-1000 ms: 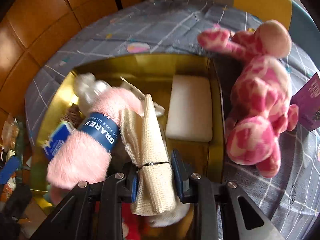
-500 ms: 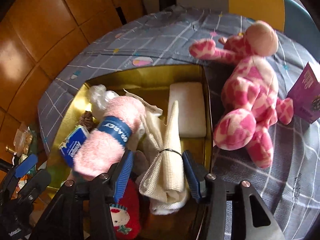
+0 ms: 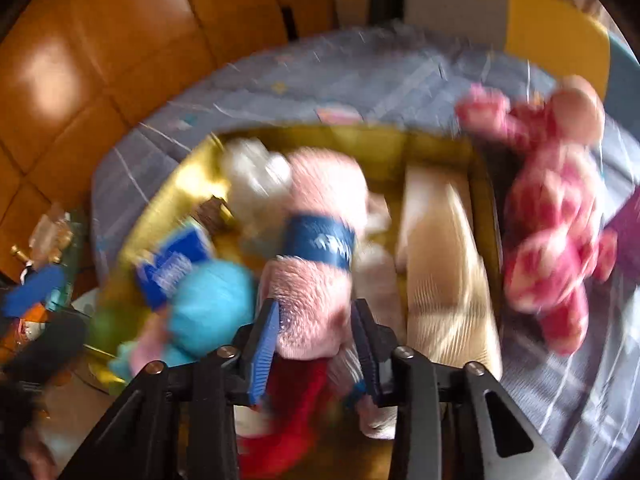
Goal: Organize soft objects
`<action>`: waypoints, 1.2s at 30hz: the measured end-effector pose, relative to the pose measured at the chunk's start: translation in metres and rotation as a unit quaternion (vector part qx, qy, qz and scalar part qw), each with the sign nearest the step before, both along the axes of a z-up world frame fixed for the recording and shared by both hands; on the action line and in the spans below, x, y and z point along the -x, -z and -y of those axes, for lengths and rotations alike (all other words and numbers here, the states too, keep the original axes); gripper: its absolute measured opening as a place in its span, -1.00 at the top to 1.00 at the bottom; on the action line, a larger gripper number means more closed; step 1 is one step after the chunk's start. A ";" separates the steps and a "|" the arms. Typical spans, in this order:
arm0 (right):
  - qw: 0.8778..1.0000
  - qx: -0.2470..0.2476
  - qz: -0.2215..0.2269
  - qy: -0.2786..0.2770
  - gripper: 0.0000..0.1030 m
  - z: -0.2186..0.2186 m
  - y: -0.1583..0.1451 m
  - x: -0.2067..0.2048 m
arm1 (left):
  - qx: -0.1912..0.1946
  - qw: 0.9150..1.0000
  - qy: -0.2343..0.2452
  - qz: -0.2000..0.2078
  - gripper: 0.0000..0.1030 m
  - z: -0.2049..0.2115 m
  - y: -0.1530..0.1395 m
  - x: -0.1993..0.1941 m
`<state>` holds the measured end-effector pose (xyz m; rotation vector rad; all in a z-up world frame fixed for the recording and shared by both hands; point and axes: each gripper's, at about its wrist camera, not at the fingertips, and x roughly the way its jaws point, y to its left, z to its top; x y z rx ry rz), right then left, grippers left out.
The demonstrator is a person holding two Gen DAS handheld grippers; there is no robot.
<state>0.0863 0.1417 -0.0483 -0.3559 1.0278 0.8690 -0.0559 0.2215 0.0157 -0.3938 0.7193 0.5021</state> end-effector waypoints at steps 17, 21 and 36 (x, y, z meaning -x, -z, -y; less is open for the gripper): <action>0.997 -0.053 0.046 0.022 0.21 0.032 -0.026 0.027 | -0.017 1.000 0.007 0.000 -0.84 0.016 -0.005 0.003; 0.995 -0.052 0.064 0.049 0.17 0.047 -0.034 0.033 | -0.033 0.999 0.002 0.010 -0.91 0.024 -0.010 0.007; 0.980 -0.061 0.120 0.149 0.16 0.115 -0.040 0.063 | -0.066 0.998 0.004 0.023 -0.99 0.060 -0.018 0.012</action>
